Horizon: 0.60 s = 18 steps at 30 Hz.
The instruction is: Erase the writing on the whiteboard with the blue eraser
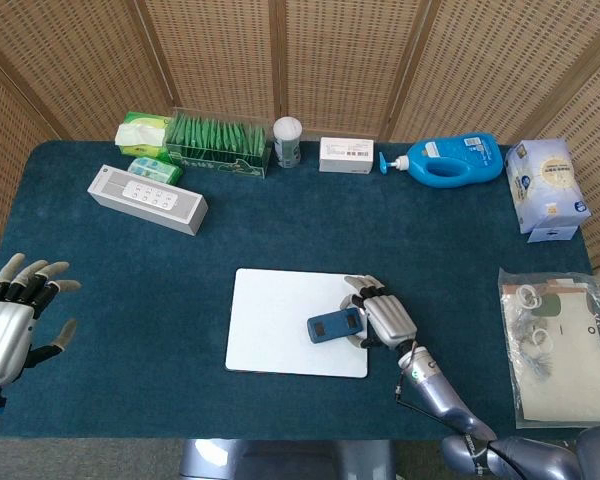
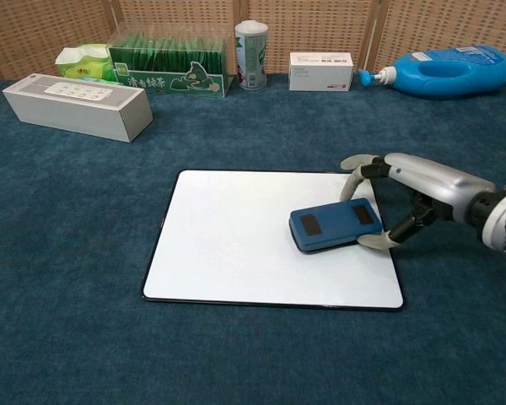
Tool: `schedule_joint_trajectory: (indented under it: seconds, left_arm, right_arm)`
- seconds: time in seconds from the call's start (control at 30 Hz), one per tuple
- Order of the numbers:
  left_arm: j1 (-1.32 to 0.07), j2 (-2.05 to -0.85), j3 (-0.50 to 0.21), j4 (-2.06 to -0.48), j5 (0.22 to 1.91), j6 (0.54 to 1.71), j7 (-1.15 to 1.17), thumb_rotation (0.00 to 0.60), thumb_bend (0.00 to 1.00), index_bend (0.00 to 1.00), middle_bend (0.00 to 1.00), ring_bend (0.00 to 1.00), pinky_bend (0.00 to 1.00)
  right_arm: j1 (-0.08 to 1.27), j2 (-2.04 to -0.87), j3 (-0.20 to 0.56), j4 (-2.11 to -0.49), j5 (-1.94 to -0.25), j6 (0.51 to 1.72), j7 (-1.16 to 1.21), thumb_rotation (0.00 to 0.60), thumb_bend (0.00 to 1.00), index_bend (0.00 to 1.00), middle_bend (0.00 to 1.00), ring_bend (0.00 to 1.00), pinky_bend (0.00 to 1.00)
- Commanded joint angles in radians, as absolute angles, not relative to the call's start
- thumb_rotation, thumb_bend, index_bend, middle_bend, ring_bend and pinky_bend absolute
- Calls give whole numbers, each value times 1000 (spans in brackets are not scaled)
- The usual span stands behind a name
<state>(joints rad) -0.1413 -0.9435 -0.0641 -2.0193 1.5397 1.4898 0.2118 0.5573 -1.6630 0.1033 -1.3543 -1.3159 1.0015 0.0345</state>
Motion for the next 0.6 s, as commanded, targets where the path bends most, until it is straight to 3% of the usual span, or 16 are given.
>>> schedule_joint_trajectory:
  seconds: [0.03, 0.3, 0.6]
  left_arm:
    - [-144, -947, -65, -2021, 1541, 1486, 216, 600, 438, 326, 219, 166, 0]
    - [-150, -959, -68, -2020, 1541, 1480, 220, 600, 438, 326, 219, 166, 0]
    - [-138, -945, -66, -2012, 1530, 1492, 209, 600, 438, 325, 217, 165, 0]
  right_arm:
    - [538, -1633, 102, -1372, -1313, 1022, 39, 600, 246, 747, 84, 0, 0]
    - [547, -1579, 132, -1455, -1319, 1030, 30, 600, 242, 746, 84, 0, 0]
    - [587, -1661, 142, -1442, -1295, 983, -1, 600, 241, 746, 84, 0, 0]
